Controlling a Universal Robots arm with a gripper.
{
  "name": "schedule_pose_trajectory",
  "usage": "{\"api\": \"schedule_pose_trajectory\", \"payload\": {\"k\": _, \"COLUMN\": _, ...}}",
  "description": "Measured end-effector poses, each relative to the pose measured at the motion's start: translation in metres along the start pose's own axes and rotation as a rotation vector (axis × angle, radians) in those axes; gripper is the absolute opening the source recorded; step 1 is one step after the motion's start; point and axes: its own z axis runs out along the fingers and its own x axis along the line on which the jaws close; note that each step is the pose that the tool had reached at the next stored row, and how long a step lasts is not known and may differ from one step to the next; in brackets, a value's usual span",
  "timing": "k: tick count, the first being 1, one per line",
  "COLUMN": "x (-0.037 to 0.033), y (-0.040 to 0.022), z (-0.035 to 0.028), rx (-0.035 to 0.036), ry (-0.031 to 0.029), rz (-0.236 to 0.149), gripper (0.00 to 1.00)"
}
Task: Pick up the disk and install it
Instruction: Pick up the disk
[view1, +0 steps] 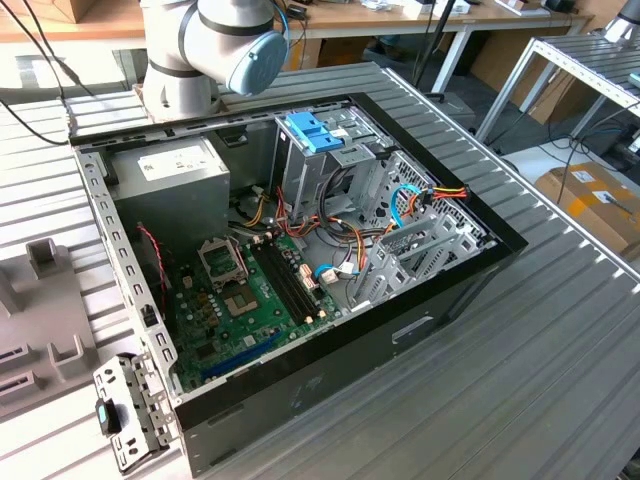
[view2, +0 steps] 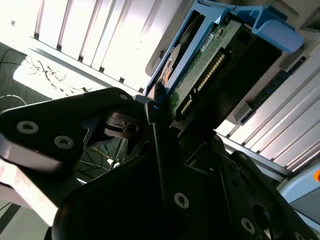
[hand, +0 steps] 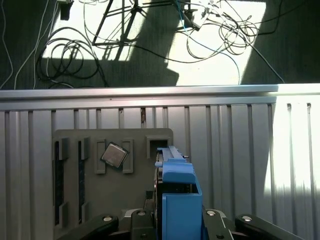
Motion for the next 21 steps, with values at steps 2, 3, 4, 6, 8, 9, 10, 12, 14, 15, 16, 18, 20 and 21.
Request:
{"api": "schedule_pose_trajectory", "payload": {"k": 2, "x": -0.0001, "y": 0.0000, "z": -0.0015, "rx": -0.0001, "ry": -0.0002, "rz": 0.000, "gripper": 0.36}}
{"api": "schedule_pose_trajectory", "payload": {"k": 3, "x": -0.0001, "y": 0.0000, "z": -0.0025, "rx": -0.0001, "ry": -0.0004, "rz": 0.000, "gripper": 0.36}}
{"api": "schedule_pose_trajectory", "payload": {"k": 4, "x": -0.0001, "y": 0.0000, "z": -0.0032, "rx": -0.0001, "ry": -0.0006, "rz": 0.000, "gripper": 0.36}}
{"api": "schedule_pose_trajectory", "payload": {"k": 6, "x": -0.0003, "y": -0.0001, "z": -0.0054, "rx": -0.0001, "ry": -0.0010, "rz": 0.000, "gripper": 0.36}}
{"api": "schedule_pose_trajectory", "payload": {"k": 8, "x": -0.0003, "y": -0.0001, "z": -0.0072, "rx": -0.0002, "ry": -0.0014, "rz": 0.000, "gripper": 0.36}}
{"api": "schedule_pose_trajectory", "payload": {"k": 9, "x": -0.0004, "y": -0.0001, "z": -0.0079, "rx": -0.0002, "ry": -0.0016, "rz": 0.000, "gripper": 0.36}}
{"api": "schedule_pose_trajectory", "payload": {"k": 10, "x": -0.0004, "y": -0.0001, "z": -0.0085, "rx": -0.0002, "ry": -0.0017, "rz": 0.000, "gripper": 0.36}}
{"api": "schedule_pose_trajectory", "payload": {"k": 12, "x": -0.0005, "y": -0.0001, "z": -0.0098, "rx": -0.0001, "ry": -0.0020, "rz": 0.000, "gripper": 0.36}}
{"api": "schedule_pose_trajectory", "payload": {"k": 14, "x": -0.0006, "y": -0.0001, "z": -0.0111, "rx": -0.0002, "ry": -0.0022, "rz": 0.000, "gripper": 0.36}}
{"api": "schedule_pose_trajectory", "payload": {"k": 15, "x": -0.0006, "y": -0.0002, "z": -0.0117, "rx": -0.0001, "ry": -0.0023, "rz": 0.000, "gripper": 0.36}}
{"api": "schedule_pose_trajectory", "payload": {"k": 16, "x": -0.0006, "y": -0.0002, "z": -0.0123, "rx": -0.0001, "ry": -0.0024, "rz": 0.000, "gripper": 0.36}}
{"api": "schedule_pose_trajectory", "payload": {"k": 18, "x": -0.0007, "y": -0.0002, "z": -0.0136, "rx": -0.0003, "ry": -0.0026, "rz": 0.000, "gripper": 0.36}}
{"api": "schedule_pose_trajectory", "payload": {"k": 20, "x": -0.0008, "y": -0.0002, "z": -0.0158, "rx": -0.0002, "ry": -0.0030, "rz": 0.000, "gripper": 0.36}}
{"api": "schedule_pose_trajectory", "payload": {"k": 21, "x": -0.0008, "y": -0.0003, "z": -0.0166, "rx": -0.0003, "ry": -0.0031, "rz": 0.000, "gripper": 0.36}}
